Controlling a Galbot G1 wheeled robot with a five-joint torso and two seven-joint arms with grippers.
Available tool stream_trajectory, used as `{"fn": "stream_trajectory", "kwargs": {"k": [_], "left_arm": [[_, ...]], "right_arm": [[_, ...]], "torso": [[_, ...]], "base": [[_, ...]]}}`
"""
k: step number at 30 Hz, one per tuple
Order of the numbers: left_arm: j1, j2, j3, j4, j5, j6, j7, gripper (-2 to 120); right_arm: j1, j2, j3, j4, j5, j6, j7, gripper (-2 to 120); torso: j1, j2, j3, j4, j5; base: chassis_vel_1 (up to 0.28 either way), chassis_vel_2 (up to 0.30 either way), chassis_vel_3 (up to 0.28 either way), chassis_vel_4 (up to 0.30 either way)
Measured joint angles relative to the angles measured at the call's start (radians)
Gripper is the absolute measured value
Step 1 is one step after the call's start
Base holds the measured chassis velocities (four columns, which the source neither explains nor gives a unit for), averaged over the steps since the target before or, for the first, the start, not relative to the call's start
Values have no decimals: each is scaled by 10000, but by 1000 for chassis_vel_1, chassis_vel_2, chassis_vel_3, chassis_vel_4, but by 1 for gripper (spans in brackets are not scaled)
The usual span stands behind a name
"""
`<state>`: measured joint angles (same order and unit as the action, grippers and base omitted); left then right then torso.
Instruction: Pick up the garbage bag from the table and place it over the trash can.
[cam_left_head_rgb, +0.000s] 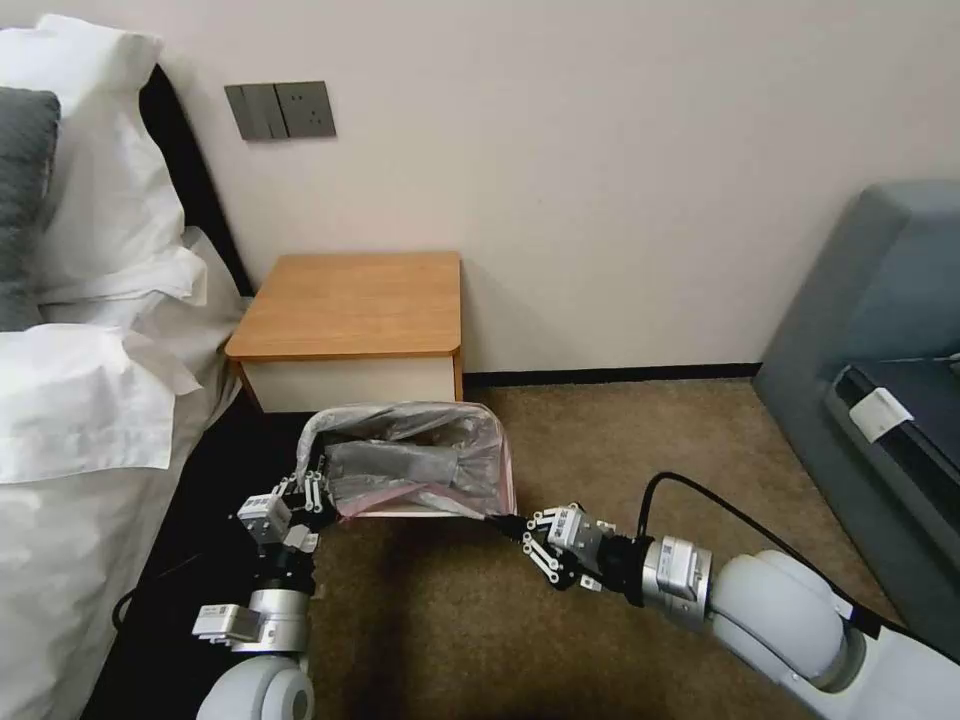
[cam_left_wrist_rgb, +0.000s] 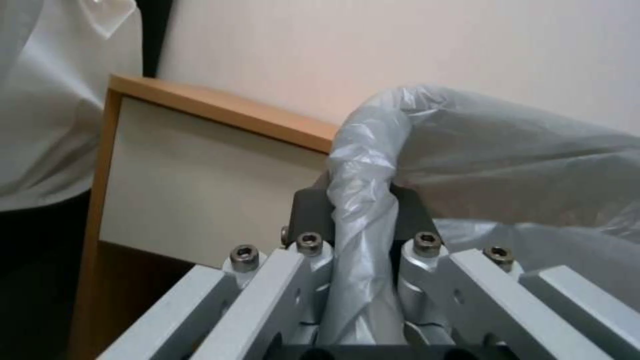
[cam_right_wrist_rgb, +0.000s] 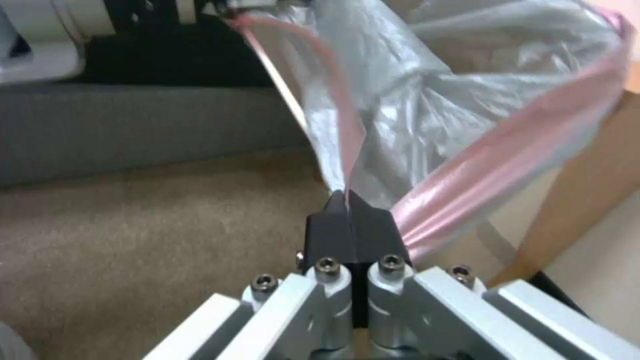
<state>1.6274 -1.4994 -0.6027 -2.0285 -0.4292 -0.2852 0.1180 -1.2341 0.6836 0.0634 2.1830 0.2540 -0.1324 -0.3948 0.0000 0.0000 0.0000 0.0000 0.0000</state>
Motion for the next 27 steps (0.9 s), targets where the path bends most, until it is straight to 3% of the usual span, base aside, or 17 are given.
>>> {"fn": "stream_trajectory", "kwargs": {"k": [11, 27], "left_arm": [[58, 92, -129, -200, -739, 180, 171, 8], [178, 117, -258, -345, -1099, 246, 651, 8]], "right_arm": [[-515, 6, 680, -201, -5, 423, -148, 0], [224, 548, 9, -930, -750, 1128, -3, 0]], "torso": [[0, 0, 0, -1, 0], [0, 1, 0, 0, -1]], "base": [[0, 0, 0, 0], [0, 0, 0, 0]]}}
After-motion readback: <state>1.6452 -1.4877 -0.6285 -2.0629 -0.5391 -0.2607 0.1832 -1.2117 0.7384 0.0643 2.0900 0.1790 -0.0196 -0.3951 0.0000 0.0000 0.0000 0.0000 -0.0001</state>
